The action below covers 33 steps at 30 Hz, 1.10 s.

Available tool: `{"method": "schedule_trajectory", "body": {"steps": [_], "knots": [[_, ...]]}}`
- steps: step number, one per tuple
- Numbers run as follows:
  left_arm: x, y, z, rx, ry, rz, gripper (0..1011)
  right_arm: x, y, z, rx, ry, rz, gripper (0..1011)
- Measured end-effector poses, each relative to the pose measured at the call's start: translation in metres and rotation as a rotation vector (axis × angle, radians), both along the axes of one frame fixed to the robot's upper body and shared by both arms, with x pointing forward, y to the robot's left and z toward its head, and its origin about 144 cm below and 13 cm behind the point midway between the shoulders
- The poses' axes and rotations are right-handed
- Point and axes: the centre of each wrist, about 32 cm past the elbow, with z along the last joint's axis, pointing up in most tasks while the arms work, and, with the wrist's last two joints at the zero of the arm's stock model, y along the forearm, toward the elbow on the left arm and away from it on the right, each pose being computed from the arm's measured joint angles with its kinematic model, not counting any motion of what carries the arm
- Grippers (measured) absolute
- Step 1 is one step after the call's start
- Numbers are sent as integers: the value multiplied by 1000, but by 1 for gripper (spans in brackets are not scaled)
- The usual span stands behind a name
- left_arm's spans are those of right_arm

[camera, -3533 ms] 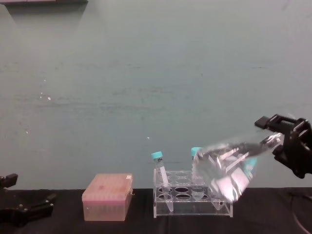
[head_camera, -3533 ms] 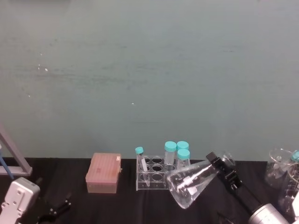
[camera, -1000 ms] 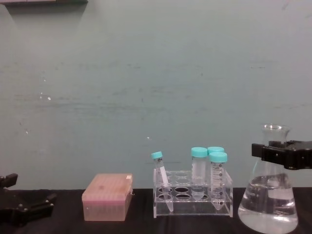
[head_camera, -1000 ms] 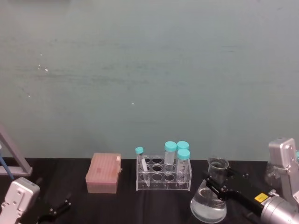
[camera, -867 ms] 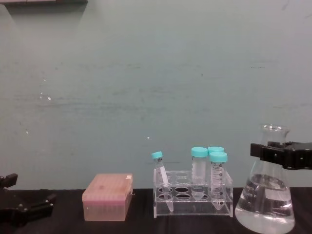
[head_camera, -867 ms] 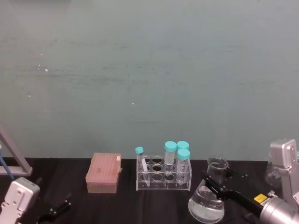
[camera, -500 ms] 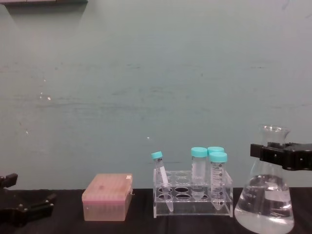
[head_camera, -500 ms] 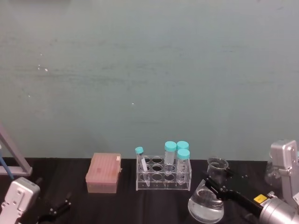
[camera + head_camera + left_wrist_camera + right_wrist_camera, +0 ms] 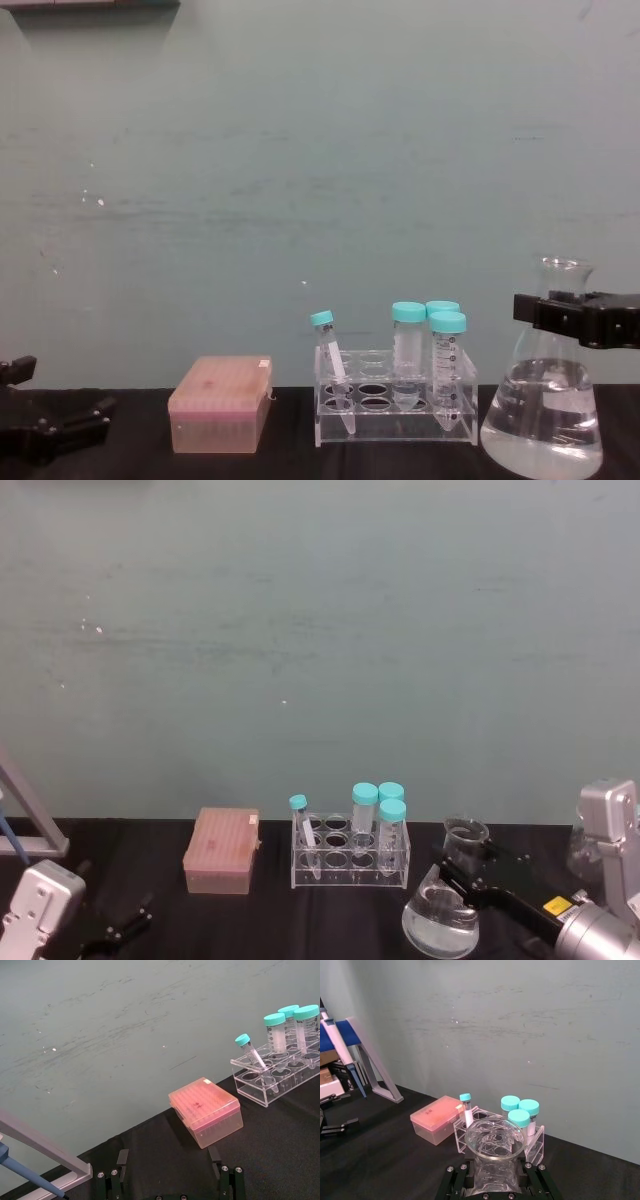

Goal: Pick up the beaker with the right gripper, shake it three times, and then put it down.

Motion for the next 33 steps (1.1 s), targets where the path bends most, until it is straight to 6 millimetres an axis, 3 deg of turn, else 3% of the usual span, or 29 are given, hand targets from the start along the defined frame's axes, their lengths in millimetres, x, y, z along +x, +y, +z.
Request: {"method": "schedule_trajectory", "body": {"steps": [11, 16, 22, 33], "knots": [[0, 0, 0, 0, 0, 0, 1000, 0, -1, 0, 20, 5, 14, 453], [0, 0, 0, 0, 0, 0, 1000, 0, -2, -5, 214, 42, 53, 453], [0, 0, 0, 0, 0, 0, 1000, -3, 6, -17, 576, 119, 66, 453], [0, 0, 0, 0, 0, 0, 1000, -8, 16, -26, 805, 209, 64, 453]]}}
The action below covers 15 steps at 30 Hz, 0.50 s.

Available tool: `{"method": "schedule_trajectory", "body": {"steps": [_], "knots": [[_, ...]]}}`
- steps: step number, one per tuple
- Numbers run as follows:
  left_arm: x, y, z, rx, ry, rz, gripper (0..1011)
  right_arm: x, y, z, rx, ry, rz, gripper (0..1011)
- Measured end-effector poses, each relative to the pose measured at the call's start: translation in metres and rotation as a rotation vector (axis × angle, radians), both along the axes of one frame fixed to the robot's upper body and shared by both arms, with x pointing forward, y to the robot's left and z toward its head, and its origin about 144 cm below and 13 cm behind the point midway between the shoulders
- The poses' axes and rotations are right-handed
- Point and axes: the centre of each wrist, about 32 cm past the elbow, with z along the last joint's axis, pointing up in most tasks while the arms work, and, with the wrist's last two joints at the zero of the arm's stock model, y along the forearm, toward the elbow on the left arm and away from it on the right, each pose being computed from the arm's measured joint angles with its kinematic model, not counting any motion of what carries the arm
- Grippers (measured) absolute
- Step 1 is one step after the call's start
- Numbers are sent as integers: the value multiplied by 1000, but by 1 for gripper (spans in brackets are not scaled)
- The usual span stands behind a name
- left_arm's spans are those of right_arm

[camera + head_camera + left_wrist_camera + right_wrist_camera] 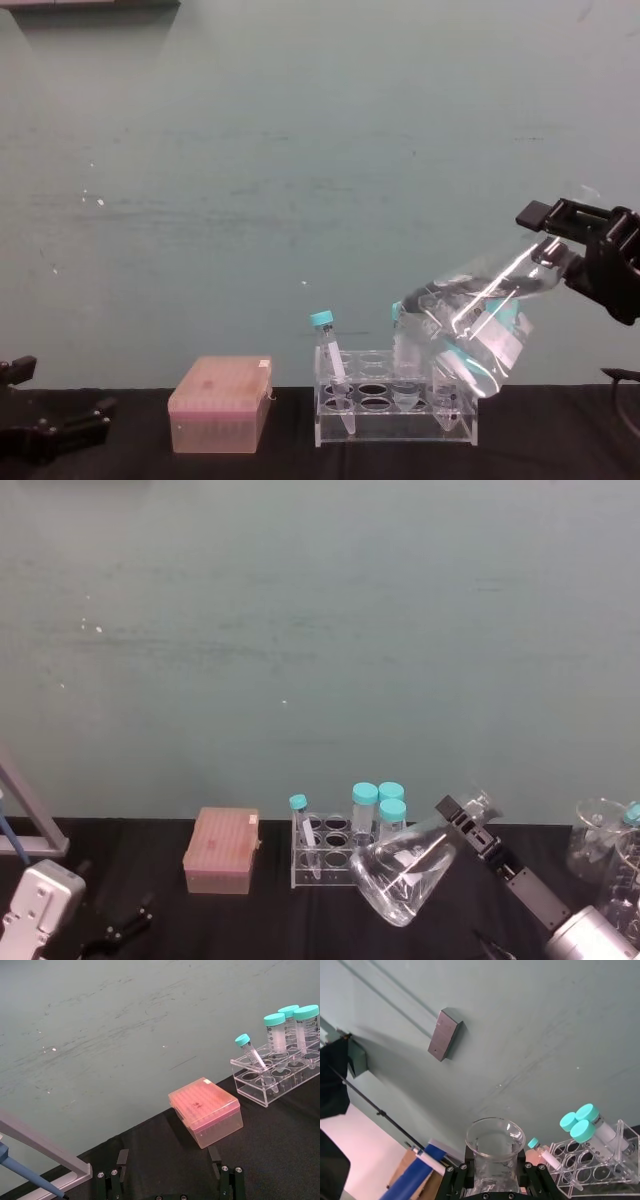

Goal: Pick up the beaker with the right gripper, shake it three times, and then put it down.

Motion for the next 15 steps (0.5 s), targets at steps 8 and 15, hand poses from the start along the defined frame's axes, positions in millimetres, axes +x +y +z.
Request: {"method": "schedule_trajectory", "body": {"steps": [8, 15], "knots": [[0, 0, 0, 0, 0, 0, 1000, -2, 1, -1, 32, 47, -3, 453], [0, 0, 0, 0, 0, 0, 1000, -4, 2, -3, 70, 85, -13, 453]]}}
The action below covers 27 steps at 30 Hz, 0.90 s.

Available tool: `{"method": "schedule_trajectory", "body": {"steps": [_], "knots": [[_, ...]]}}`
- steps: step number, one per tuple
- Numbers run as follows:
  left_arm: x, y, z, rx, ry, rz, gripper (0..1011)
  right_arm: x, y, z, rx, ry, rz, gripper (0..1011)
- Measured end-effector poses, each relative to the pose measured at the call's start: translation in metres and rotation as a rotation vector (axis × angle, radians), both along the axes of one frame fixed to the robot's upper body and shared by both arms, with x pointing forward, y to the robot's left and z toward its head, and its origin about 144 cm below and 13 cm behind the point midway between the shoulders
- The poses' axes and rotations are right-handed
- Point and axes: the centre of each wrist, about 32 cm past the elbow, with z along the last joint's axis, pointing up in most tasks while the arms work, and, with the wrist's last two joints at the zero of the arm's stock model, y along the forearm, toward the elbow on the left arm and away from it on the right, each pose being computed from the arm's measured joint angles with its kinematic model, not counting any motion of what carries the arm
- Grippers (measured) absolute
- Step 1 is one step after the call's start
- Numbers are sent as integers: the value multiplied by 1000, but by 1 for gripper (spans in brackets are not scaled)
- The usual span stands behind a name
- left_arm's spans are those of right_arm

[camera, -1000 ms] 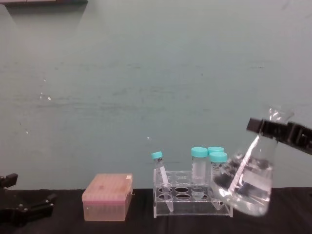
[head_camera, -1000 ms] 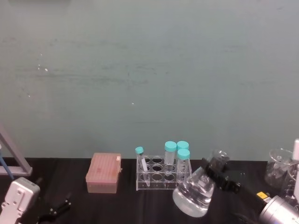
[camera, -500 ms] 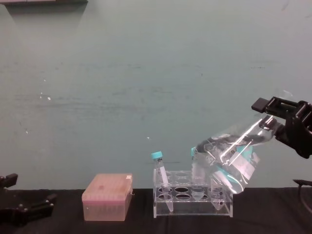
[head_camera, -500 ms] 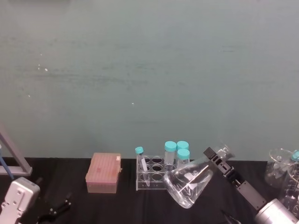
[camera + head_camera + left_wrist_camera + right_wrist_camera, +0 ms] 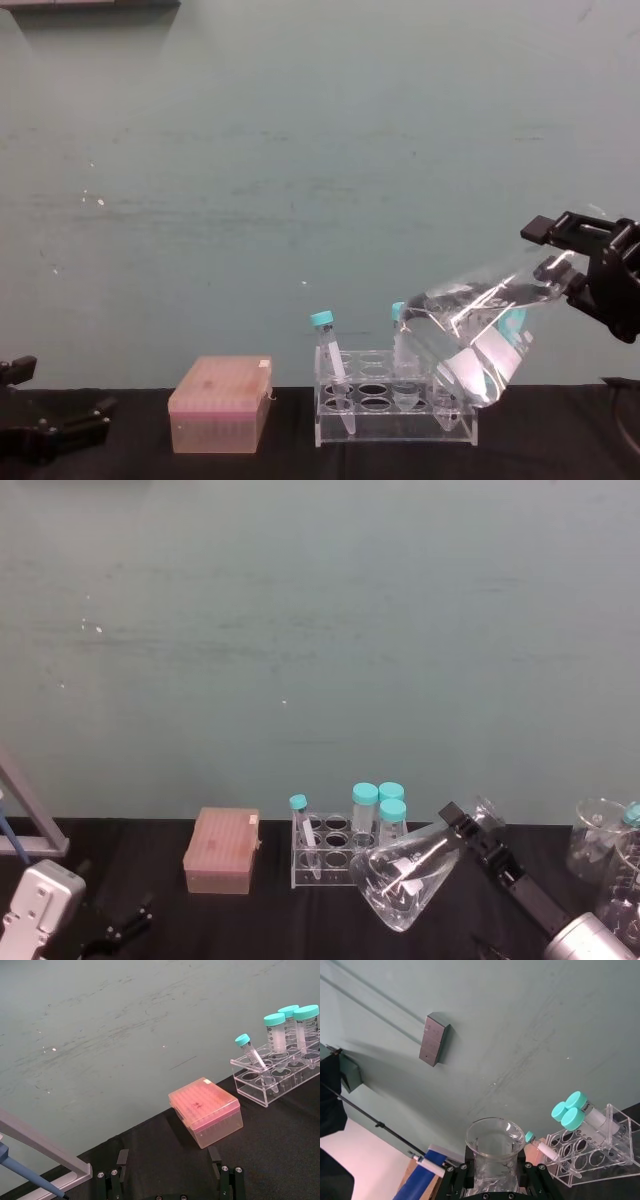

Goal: Pick up the beaker with the right gripper, shake it three times, and then put it down.

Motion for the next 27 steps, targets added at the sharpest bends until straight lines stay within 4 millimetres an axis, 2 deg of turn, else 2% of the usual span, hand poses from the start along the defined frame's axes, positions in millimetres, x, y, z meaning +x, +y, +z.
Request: {"method": "schedule_trajectory", "body": {"steps": [20, 24, 25, 26, 27], "knots": [[0, 0, 0, 0, 0, 0, 1000, -4, -3, 3, -31, 43, -27, 453], [0, 0, 0, 0, 0, 0, 1000, -3, -10, 6, -138, 29, -30, 453], [0, 0, 0, 0, 0, 0, 1000, -2, -15, 11, -248, 7, -28, 453], [0, 0, 0, 0, 0, 0, 1000, -2, -15, 11, -248, 7, -28, 453], [0, 0, 0, 0, 0, 0, 1000, -2, -19, 16, -339, -10, -31, 453]]}}
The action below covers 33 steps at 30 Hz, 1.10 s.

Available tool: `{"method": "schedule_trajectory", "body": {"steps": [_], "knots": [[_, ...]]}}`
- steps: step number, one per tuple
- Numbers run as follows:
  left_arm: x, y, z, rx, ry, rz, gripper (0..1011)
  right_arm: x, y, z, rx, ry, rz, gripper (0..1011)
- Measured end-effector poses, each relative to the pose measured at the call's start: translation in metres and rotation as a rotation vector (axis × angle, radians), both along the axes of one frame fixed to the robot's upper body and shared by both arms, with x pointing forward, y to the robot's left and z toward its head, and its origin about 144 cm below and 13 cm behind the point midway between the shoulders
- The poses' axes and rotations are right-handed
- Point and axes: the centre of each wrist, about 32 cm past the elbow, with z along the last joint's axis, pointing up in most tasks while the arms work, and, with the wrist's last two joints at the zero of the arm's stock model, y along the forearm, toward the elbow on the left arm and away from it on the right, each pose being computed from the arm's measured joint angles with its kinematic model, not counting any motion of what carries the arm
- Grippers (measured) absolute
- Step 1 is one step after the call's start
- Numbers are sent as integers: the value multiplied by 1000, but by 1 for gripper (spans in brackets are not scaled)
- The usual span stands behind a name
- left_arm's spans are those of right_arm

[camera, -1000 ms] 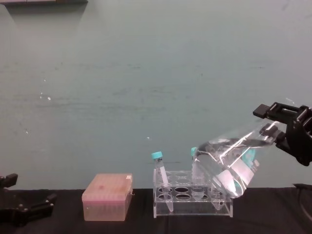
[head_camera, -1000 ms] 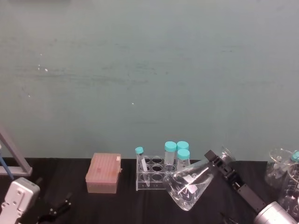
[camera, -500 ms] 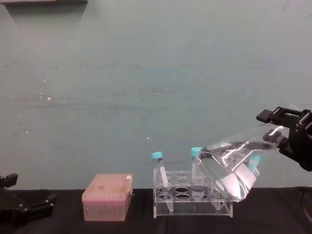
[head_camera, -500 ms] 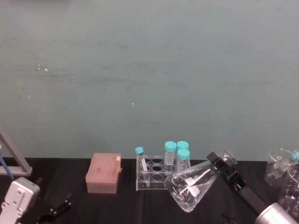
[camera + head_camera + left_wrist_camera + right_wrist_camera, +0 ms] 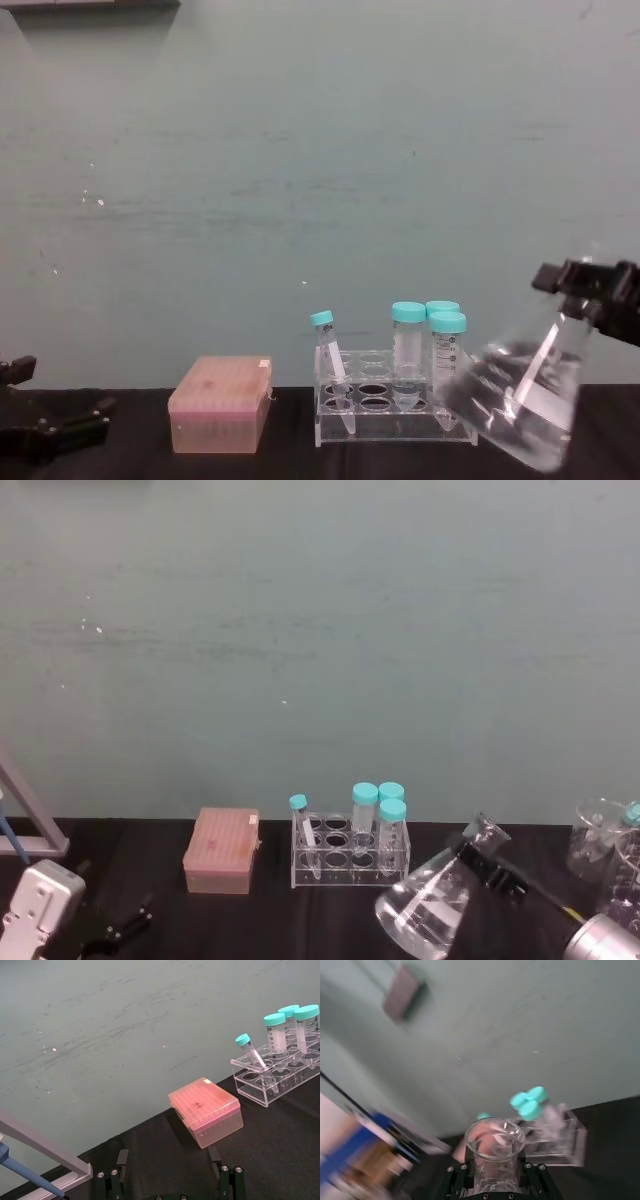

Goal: Pick up the beaker with the right gripper, shake it three times, and then put it down.

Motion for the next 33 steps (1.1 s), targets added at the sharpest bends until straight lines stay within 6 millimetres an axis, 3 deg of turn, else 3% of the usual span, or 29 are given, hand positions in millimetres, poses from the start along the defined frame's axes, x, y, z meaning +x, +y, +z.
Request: {"method": "schedule_trajectory", "body": {"steps": [11, 19, 25, 33], "knots": [[0, 0, 0, 0, 0, 0, 1000, 3, -18, 41, -790, -198, 21, 453], [0, 0, 0, 0, 0, 0, 1000, 2, -15, 55, -1180, -328, 21, 453], [0, 0, 0, 0, 0, 0, 1000, -1, -9, 58, -1395, -420, 5, 453], [0, 0, 0, 0, 0, 0, 1000, -3, -4, 56, -1525, -496, -26, 453]]}}
